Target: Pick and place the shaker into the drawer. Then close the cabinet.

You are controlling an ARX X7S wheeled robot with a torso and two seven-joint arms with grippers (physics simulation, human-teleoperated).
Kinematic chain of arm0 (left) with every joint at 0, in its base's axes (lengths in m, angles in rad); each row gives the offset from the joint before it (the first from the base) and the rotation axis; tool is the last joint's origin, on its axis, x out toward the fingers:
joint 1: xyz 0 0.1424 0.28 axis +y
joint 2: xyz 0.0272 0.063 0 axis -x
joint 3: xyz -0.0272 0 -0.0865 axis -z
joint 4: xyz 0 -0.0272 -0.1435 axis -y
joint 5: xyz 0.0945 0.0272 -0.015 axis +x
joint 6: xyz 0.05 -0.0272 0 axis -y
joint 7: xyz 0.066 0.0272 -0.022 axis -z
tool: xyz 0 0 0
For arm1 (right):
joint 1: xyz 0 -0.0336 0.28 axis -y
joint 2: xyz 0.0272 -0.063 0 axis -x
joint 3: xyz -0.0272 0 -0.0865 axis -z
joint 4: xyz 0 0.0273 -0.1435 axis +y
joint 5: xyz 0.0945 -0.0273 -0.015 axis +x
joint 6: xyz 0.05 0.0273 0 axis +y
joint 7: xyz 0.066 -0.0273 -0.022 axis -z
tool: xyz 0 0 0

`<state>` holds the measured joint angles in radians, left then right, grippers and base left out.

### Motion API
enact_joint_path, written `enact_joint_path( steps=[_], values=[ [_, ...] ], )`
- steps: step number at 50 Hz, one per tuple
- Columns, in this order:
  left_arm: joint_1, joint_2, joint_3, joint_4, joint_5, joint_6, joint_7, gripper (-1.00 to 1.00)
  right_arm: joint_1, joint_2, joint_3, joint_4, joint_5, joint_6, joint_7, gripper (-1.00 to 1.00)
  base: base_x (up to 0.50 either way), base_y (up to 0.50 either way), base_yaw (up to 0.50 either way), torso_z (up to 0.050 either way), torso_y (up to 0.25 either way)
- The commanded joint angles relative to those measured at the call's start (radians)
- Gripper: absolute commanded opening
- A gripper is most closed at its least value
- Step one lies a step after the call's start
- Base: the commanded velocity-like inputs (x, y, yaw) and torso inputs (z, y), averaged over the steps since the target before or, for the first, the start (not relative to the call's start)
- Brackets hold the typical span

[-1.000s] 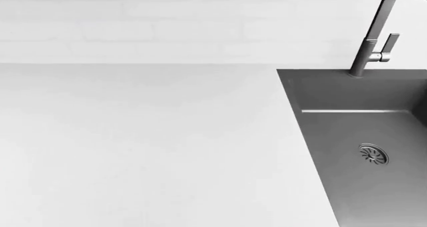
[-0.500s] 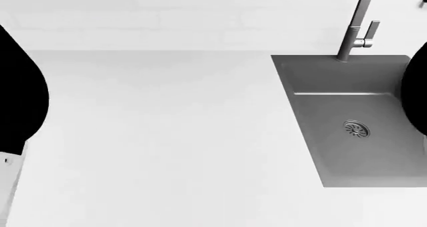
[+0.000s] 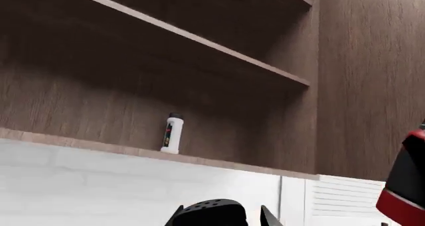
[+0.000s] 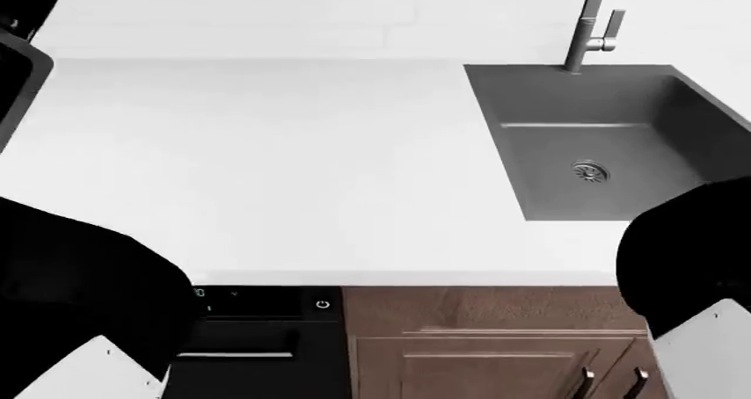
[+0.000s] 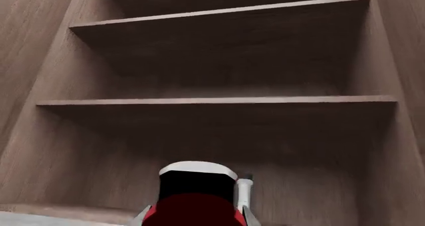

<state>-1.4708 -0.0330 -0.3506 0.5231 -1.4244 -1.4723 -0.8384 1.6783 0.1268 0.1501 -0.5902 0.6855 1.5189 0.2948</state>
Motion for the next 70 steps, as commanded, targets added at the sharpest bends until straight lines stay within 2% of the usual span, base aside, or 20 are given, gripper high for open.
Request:
enact_joint_path(
  steps=[1, 11, 17, 20, 25, 31, 37, 47, 70],
  values=[
    [0.325, -0.027, -0.047, 0.172, -0.174, -0.014, -0.114, -1.0, -0.227, 0.055, 0.099, -0.113, 0.428, 0.036, 0.349, -1.0, -0.5, 0.0, 0.0, 0.0, 0.0],
    [0.583, -0.035, -0.054, 0.272, -0.089, 0.01, 0.018, -1.0, -0.543, 0.039, 0.083, -0.179, 0.45, -0.022, 0.375, -1.0, -0.5, 0.0, 0.0, 0.0, 0.0],
    [0.672, -0.038, -0.032, 0.303, -0.016, 0.036, 0.093, -1.0, -0.643, 0.066, 0.029, -0.213, 0.421, -0.056, 0.364, -1.0, -0.17, 0.12, 0.0, 0.0, 0.0],
    [0.714, -0.039, -0.015, 0.314, 0.02, 0.049, 0.125, -1.0, -0.664, 0.068, -0.002, -0.212, 0.447, -0.011, 0.381, -1.0, 0.0, 0.0, 0.0, 0.0, 0.0],
    [0.763, -0.043, 0.012, 0.334, 0.066, 0.074, 0.164, -1.0, -0.711, 0.022, 0.056, -0.175, 0.546, 0.036, 0.493, -1.0, 0.0, 0.0, 0.0, 0.0, 0.0],
    [0.789, -0.051, 0.03, 0.344, 0.085, 0.1, 0.184, -1.0, -0.739, 0.03, 0.07, -0.159, 0.611, 0.009, 0.554, -1.0, 0.0, 0.0, 0.0, 0.0, 0.0],
    [0.796, -0.061, 0.038, 0.344, 0.08, 0.115, 0.179, -1.0, -0.725, 0.071, 0.032, -0.206, 0.537, -0.06, 0.521, -1.0, 0.0, 0.0, 0.0, 0.0, 0.0],
    [0.794, -0.072, 0.058, 0.341, 0.067, 0.135, 0.169, -1.0, -0.706, 0.089, 0.007, -0.204, 0.583, -0.027, 0.576, -1.0, -0.01, 0.0, 0.5, 0.0, 0.0],
    [0.824, -0.093, 0.12, 0.329, 0.137, 0.205, 0.213, -1.0, -0.743, 0.125, -0.04, -0.195, 0.558, -0.092, 0.589, -1.0, -0.01, 0.0, 0.5, 0.001, 0.0]
  ],
)
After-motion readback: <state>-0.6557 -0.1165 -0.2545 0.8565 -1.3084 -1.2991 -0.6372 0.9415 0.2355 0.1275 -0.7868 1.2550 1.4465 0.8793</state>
